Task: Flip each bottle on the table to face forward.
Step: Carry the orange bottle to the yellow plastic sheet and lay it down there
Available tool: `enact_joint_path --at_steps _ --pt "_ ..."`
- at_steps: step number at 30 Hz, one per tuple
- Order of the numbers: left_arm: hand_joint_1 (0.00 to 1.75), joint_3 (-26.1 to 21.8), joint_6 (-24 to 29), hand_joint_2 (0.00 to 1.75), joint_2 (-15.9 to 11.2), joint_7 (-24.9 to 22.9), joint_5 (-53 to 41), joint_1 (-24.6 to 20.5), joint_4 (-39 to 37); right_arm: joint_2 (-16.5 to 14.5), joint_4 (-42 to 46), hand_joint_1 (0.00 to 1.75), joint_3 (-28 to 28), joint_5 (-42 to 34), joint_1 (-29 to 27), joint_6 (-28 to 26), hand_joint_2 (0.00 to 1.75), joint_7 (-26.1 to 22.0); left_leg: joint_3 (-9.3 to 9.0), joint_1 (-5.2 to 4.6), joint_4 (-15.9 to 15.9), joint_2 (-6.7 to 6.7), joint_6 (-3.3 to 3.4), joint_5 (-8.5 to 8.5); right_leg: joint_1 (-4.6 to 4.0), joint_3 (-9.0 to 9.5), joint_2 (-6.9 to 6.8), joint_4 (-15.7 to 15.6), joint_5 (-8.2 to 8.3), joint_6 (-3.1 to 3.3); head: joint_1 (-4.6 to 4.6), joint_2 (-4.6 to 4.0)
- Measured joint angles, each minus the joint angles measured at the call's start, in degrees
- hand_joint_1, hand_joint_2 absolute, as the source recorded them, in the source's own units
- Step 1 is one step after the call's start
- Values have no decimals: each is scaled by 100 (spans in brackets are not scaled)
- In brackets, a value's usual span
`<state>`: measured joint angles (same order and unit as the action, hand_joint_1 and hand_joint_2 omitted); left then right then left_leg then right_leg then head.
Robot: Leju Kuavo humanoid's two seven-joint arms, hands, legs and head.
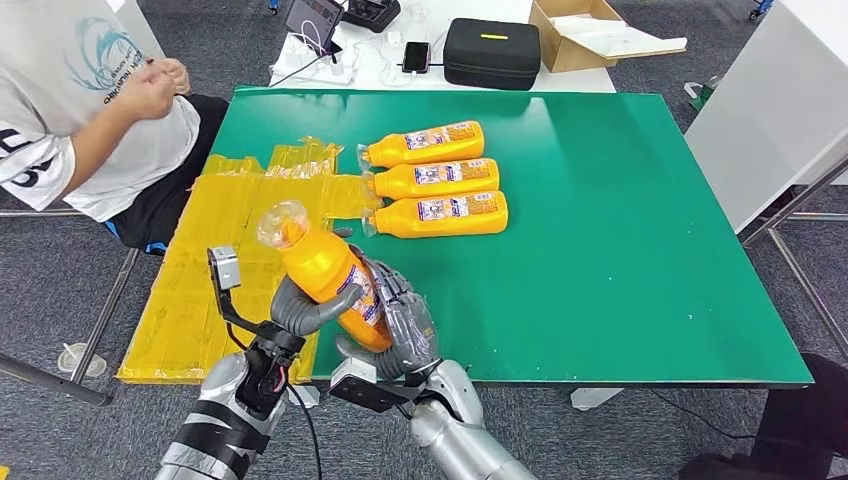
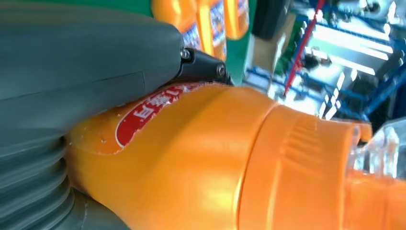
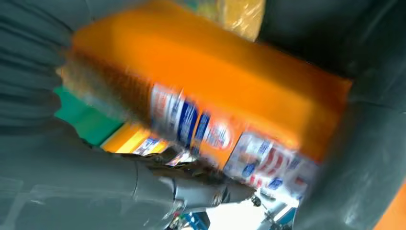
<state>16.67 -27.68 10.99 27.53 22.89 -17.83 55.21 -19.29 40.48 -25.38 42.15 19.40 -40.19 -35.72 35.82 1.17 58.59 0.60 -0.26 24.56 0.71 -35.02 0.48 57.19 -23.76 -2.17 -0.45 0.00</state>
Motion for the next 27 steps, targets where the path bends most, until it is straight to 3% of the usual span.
enact_joint_path --at_steps 6,16,18,24,27 --pt "175 -200 435 175 -17 13 -230 33 200 10 195 0 392 177 -89 0 0 112 0 0 0 1 0 0 0 0 0 0 0 0 -1 1" --pt "175 -856 2252 175 -44 181 -1204 -334 63 51 997 0 663 -367 -264 0 0 195 -1 1 0 -1 -1 -2 -1 -2 0 0 1 0 -1 1" --pt "175 -962 2761 175 -44 292 -1557 -429 17 58 1219 0 668 -413 -333 0 0 157 -1 0 0 -1 -1 -2 -1 -3 0 0 1 0 0 1" --pt "175 -1014 5266 175 -87 571 -4045 -846 -149 63 2015 0 634 -896 -539 0 0 -140 4 0 1 4 -1 -2 0 -3 -2 0 0 0 1 0" --pt "175 -1011 5707 175 -129 525 -4655 -1082 -292 73 2333 0 539 -1043 -572 0 0 -128 3 0 1 1 -1 -2 0 -3 0 0 1 0 -1 1"
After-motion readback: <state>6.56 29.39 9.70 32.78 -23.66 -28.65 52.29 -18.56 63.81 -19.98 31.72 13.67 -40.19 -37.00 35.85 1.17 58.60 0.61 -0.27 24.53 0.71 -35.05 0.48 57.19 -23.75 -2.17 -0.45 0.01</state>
